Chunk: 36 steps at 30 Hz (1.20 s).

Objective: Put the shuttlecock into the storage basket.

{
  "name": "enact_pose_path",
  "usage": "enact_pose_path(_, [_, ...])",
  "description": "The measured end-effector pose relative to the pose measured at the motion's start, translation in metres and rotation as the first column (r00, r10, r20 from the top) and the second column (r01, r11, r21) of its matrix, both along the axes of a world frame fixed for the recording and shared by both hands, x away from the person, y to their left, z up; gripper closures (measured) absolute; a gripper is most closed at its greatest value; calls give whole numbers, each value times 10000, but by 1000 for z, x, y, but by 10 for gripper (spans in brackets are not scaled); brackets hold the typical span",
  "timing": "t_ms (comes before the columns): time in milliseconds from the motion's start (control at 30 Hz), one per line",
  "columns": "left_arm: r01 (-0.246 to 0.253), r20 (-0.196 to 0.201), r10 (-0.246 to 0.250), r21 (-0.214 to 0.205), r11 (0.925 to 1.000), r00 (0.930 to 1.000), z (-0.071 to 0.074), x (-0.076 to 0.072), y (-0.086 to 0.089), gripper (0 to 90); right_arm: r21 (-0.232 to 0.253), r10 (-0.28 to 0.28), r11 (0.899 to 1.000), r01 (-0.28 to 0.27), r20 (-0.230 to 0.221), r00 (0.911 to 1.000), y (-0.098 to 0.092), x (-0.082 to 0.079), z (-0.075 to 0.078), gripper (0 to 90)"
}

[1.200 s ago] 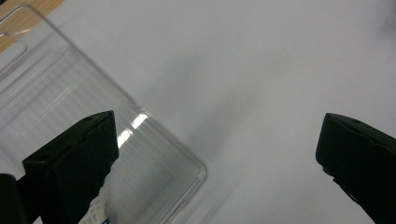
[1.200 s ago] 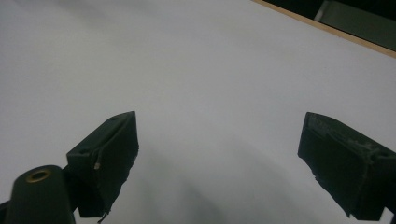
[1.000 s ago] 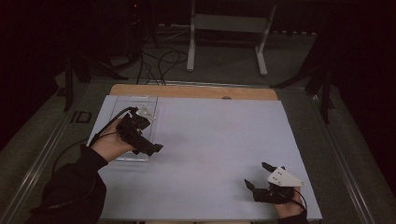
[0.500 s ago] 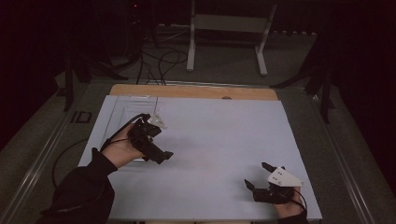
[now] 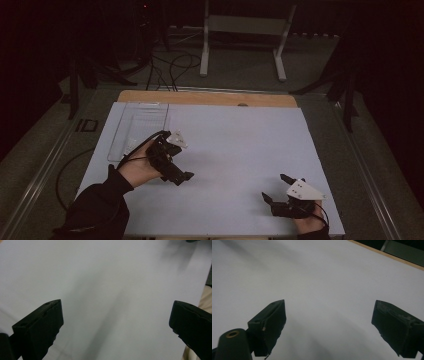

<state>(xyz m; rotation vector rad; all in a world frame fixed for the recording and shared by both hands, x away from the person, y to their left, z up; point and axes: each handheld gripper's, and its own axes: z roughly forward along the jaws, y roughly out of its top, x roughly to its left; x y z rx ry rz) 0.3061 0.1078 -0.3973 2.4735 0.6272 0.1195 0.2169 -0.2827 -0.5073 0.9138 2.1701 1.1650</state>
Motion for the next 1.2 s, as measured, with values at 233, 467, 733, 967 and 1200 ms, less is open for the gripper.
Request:
enact_pose_path(233, [407, -46, -407, -10, 9992, 9992, -10, -6, -9, 1, -4, 6, 10000, -6, 23, 10000, 0, 0, 0, 120])
enact_pose_path(467, [654, -22, -655, -64, 9978, 9979, -18, -12, -16, 1, -2, 4, 10000, -4, 21, 10000, 0, 0, 0, 120])
enact_pose_path(733, [846, -108, -847, -147, 9963, 9963, -30, -19, -20, 1, 9, -2, 10000, 2, -19, 10000, -1, 0, 0, 120])
enact_pose_path(967, [1029, -98, -1030, -27, 9947, 9946, -40, -24, -20, 1, 15, -7, 10000, 7, -13, 10000, -1, 0, 0, 120])
enact_pose_path(1200, [1065, -116, -1067, -185, 9941, 9942, -47, -31, -18, 1, -2, -11, 10000, 11, -41, 10000, 0, 0, 0, 120])
